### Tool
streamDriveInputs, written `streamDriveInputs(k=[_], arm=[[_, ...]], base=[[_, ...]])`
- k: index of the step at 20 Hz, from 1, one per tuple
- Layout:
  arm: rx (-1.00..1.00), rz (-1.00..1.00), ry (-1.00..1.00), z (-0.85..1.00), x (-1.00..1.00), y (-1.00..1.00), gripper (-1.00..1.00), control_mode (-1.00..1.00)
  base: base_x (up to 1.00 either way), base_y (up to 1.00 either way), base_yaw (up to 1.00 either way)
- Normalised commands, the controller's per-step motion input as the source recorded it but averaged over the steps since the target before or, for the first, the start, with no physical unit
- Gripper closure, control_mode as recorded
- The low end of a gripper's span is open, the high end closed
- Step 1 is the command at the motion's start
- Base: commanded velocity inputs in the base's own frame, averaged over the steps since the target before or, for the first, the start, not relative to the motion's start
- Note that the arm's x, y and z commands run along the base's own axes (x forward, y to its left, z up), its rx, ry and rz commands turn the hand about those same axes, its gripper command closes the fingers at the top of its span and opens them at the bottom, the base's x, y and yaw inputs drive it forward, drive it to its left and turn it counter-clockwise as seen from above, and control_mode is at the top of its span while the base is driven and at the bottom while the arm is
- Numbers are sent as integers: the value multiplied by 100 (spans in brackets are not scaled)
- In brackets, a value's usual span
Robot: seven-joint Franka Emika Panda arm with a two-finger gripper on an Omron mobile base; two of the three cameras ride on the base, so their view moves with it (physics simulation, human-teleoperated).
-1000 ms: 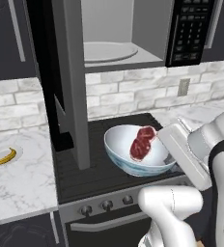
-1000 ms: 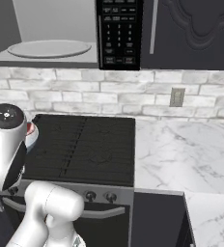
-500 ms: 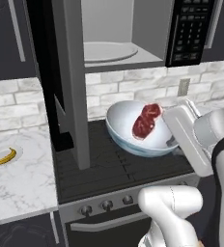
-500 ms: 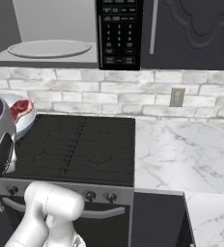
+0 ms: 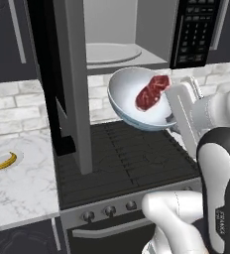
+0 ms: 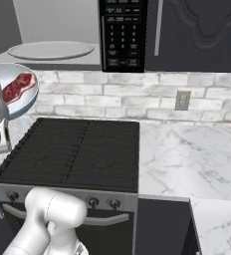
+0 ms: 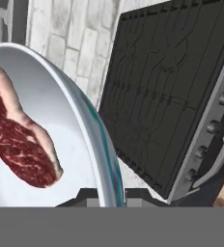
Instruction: Remove the banana from the bowl and place it on the small plate. Then place the bowl with only the steak in the microwave, close the door, and press the start button to microwave the steak.
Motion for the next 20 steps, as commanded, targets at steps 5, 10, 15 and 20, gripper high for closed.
streamDriveInputs(k=[5, 10, 15, 20], arm=[[8, -13, -1, 78, 82, -2, 100, -100], [2, -4, -2, 31, 87, 0, 100, -100], [0, 0, -2, 0, 86, 0, 100, -100], [0, 0, -7, 0, 80, 0, 100, -100]], base=[[0, 0, 0], [0, 0, 0], [0, 0, 0], [0, 0, 0]])
